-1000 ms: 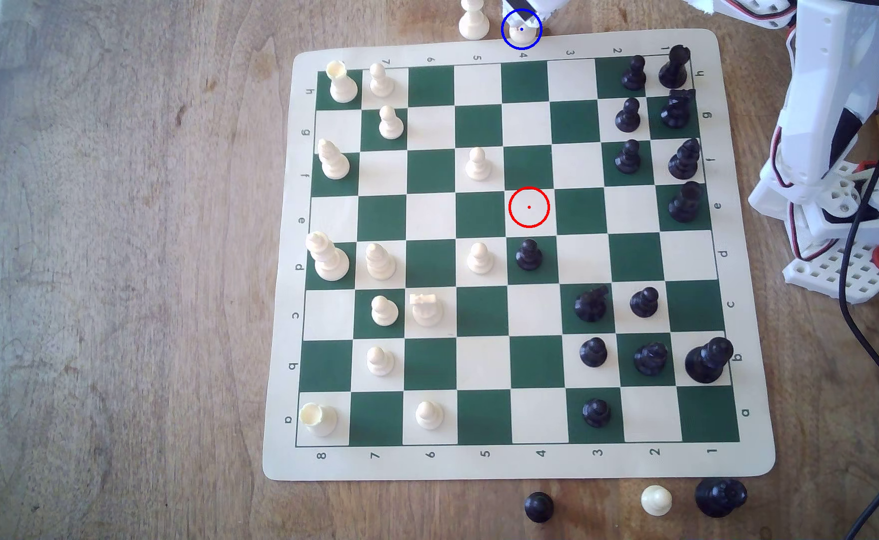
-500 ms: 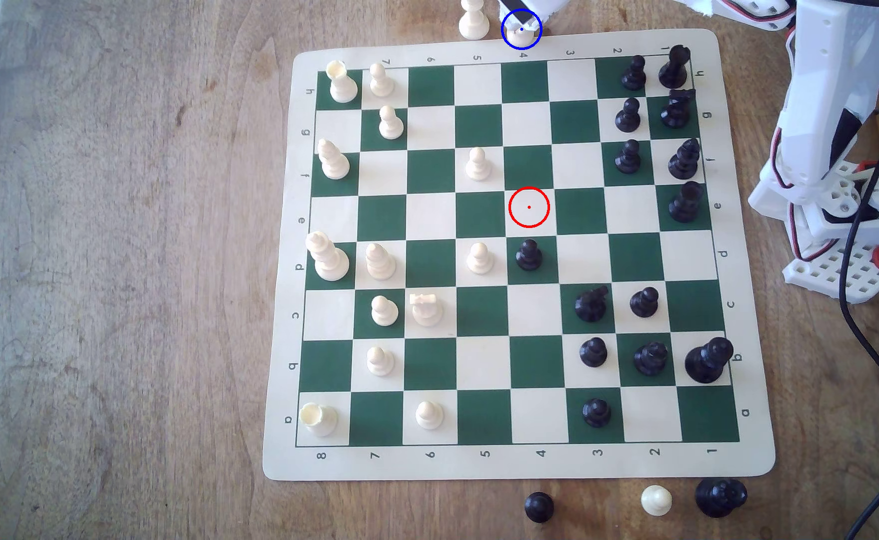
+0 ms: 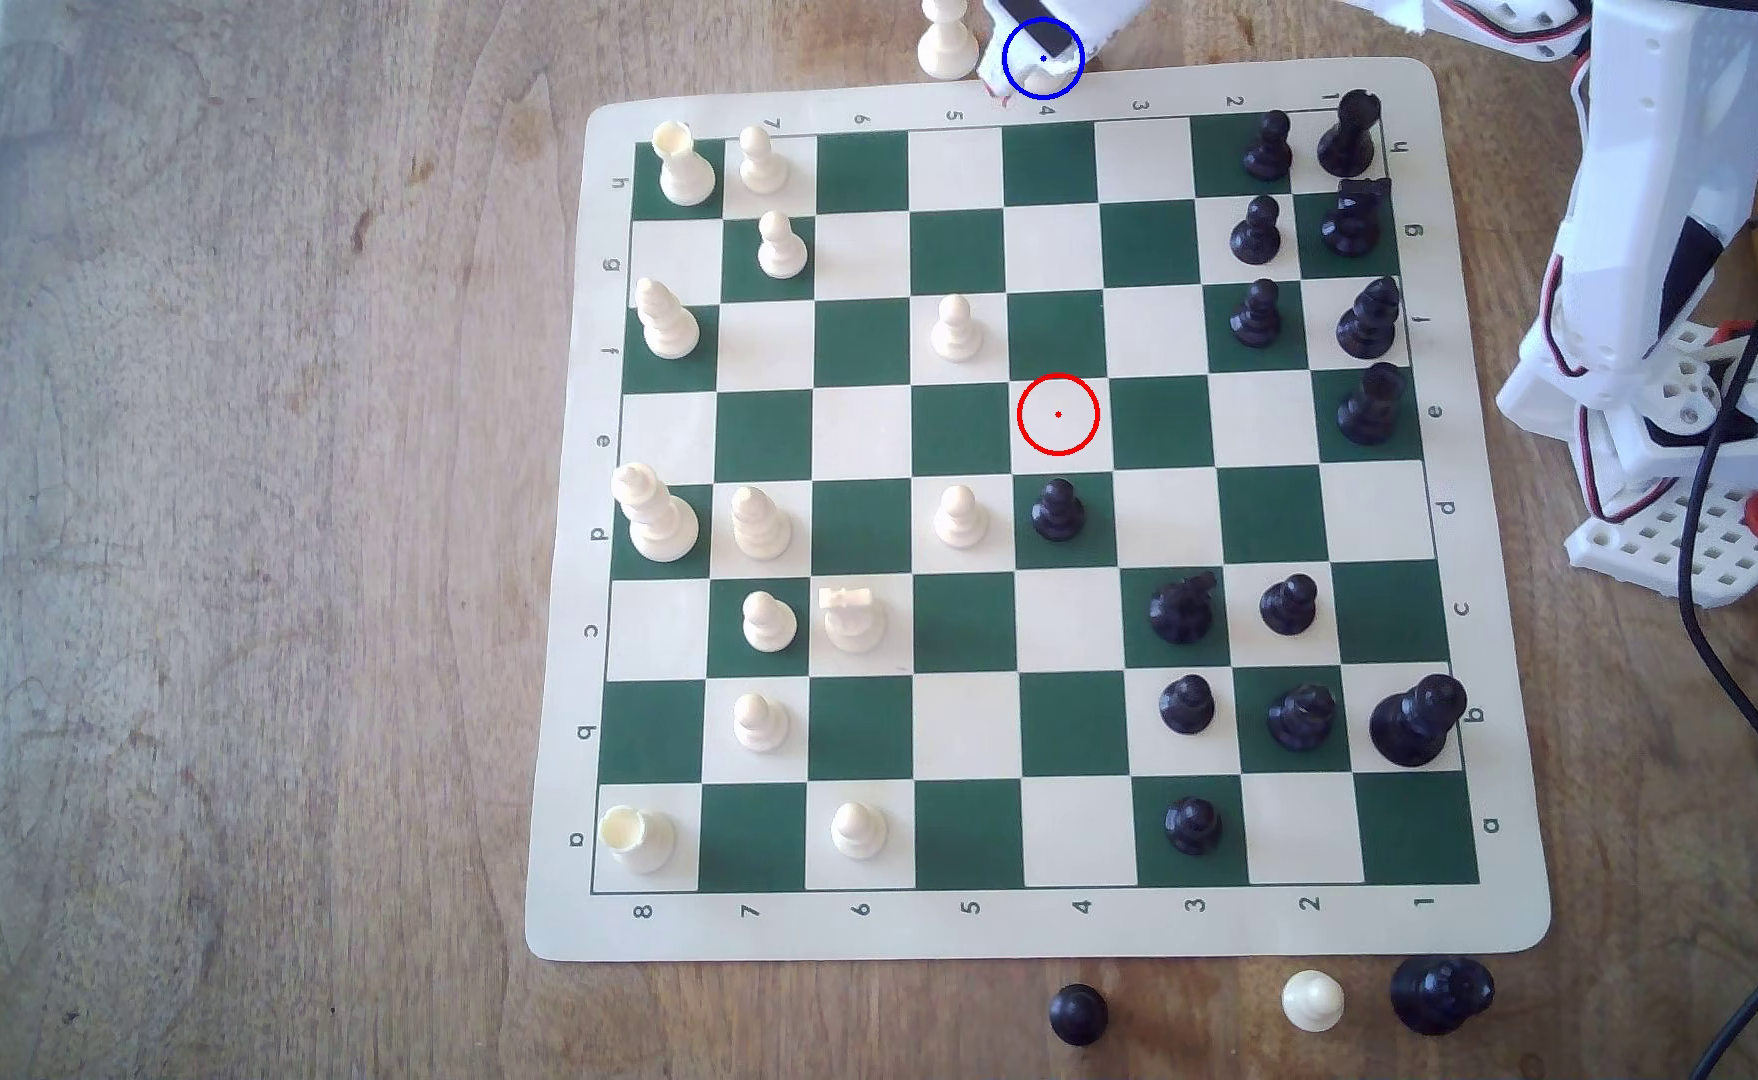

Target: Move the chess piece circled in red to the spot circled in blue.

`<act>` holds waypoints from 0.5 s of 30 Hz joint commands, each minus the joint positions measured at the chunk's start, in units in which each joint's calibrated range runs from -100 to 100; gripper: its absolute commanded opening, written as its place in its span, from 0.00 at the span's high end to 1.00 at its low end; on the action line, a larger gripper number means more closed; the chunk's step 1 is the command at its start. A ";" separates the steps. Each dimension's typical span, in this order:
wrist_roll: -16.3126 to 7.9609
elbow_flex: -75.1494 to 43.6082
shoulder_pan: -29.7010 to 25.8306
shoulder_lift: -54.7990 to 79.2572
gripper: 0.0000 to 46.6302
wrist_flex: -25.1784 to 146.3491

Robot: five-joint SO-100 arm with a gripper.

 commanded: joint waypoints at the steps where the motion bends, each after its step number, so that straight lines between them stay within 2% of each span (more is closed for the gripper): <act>1: 0.44 0.53 0.90 -4.38 0.67 -1.07; 15: 0.88 9.96 1.37 -19.41 0.65 2.69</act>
